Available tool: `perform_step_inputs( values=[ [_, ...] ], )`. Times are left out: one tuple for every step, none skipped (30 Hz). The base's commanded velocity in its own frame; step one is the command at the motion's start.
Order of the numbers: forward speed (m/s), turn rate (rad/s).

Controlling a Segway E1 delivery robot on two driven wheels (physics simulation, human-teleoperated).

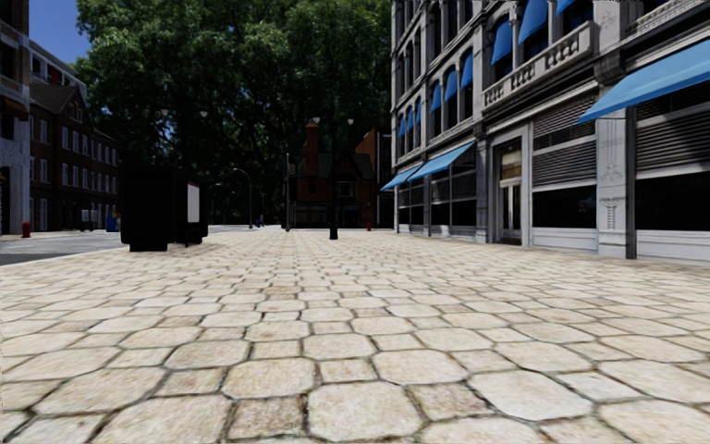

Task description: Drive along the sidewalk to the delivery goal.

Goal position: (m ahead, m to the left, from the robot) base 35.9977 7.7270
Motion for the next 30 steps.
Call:
perform_step_inputs(
  values=[
    [2.0,0.0],
    [2.0,0.0],
    [2.0,0.0],
    [2.0,0.0],
    [2.0,0.0],
    [2.0,0.0],
    [2.0,0.0],
    [2.0,0.02],
    [2.0,0.02],
    [2.0,0.21],
    [2.0,0.43],
    [2.0,0.54],
    [2.0,0.58],
    [2.0,0.59],
    [2.0,0.41],
    [2.0,0.16],
    [2.0,0.16],
    [2.0,0.03],
    [2.0,0.0],
    [2.0,0.0],
    [2.0,0.0],
    [2.0,0.0],
    [2.0,0.0],
    [2.0,0.0],
    [2.0,0.0],
    [2.0,0.0],
    [2.0,0.0],
    [2.0,0.0],
    [2.0,0.0],
    [2.0,0.0]
  ],
)
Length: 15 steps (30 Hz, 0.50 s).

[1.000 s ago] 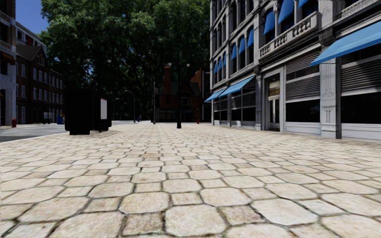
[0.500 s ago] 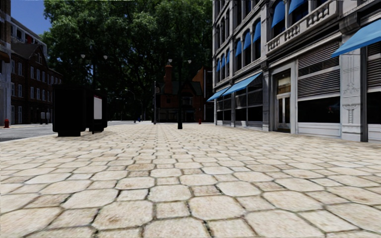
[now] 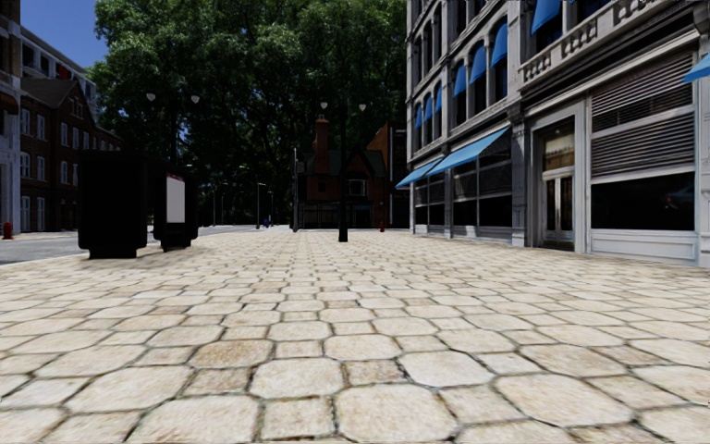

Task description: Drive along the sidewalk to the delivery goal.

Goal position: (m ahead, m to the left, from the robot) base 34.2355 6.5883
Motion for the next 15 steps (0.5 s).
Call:
perform_step_inputs(
  values=[
    [2.0,0.0],
    [2.0,0.0],
    [2.0,0.0],
    [2.0,0.0],
    [2.0,0.0],
    [2.0,0.0],
    [2.0,0.0],
    [2.0,0.0],
    [2.0,0.0],
    [2.0,0.0],
    [2.0,0.0],
    [2.0,0.0],
    [2.0,0.0],
    [2.0,0.0],
    [2.0,0.0]
  ],
)
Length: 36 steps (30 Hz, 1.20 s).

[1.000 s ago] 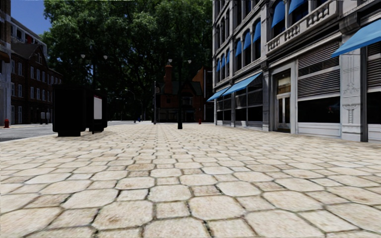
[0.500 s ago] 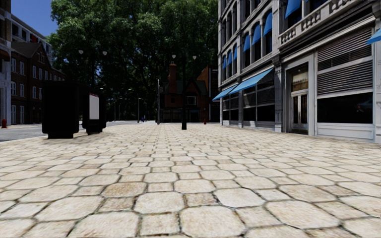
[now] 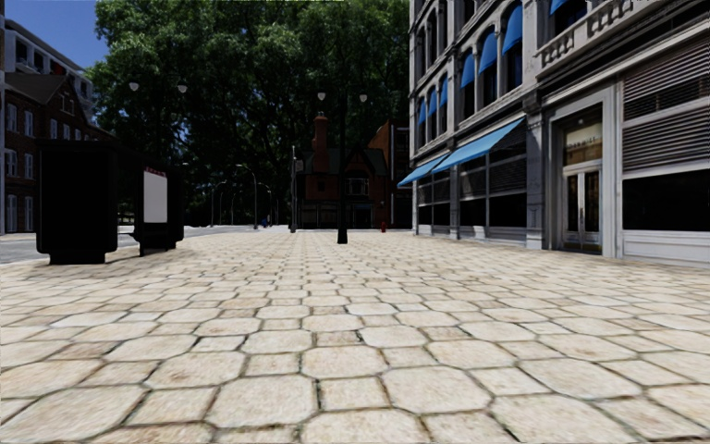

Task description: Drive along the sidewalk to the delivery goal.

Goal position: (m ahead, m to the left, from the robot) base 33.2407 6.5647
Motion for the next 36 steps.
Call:
perform_step_inputs(
  values=[
    [2.0,0.0],
    [2.0,0.1],
    [2.0,0.33],
    [2.0,0.5],
    [2.0,0.58],
    [2.0,0.59],
    [2.0,0.6],
    [2.0,0.6],
    [2.0,0.6],
    [2.0,0.6],
    [2.0,0.46],
    [2.0,0.35],
    [2.0,0.3],
    [2.0,0.19],
    [2.0,0.19],
    [2.0,0.04],
    [2.0,0.0],
    [2.0,0.0],
    [2.0,0.0],
    [2.0,0.0],
    [2.0,0.0],
    [2.0,0.0],
    [2.0,0.0],
    [2.0,0.0],
    [2.0,0.0],
    [2.0,0.0],
    [2.0,0.0],
    [2.0,0.0],
    [2.0,0.0],
    [2.0,0.45],
    [2.0,0.56],
    [2.0,0.63],
    [2.0,0.65],
    [2.0,0.66],
    [2.0,0.66],
    [2.0,0.66]
  ],
)
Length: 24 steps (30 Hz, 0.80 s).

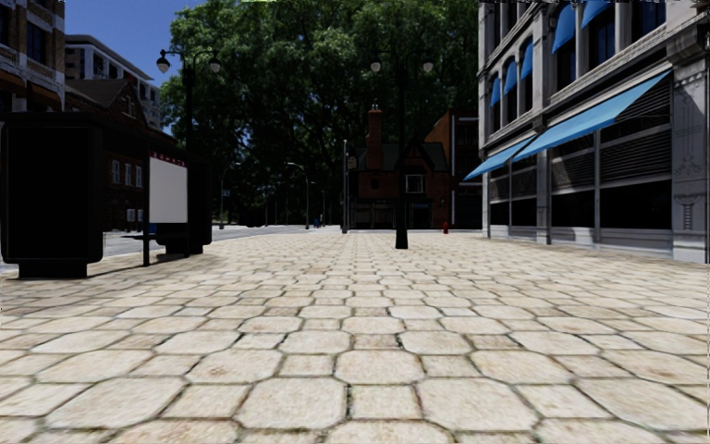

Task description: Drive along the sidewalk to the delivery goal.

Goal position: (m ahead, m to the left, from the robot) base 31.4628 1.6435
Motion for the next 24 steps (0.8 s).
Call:
perform_step_inputs(
  values=[
    [2.0,0.63],
    [2.0,0.2],
    [2.0,0.05],
    [2.0,0.01],
    [2.0,0.0],
    [2.0,0.0],
    [2.0,0.0],
    [2.0,0.0],
    [2.0,0.0],
    [2.0,0.0],
    [2.0,0.0],
    [2.0,0.0],
    [2.0,0.0],
    [2.0,0.0],
    [2.0,0.0],
    [2.0,0.0],
    [2.0,0.0],
    [2.0,0.0],
    [2.0,0.06],
    [2.0,0.29],
    [2.0,0.45],
    [2.0,0.5],
    [2.0,0.5],
    [2.0,0.52]
  ],
)
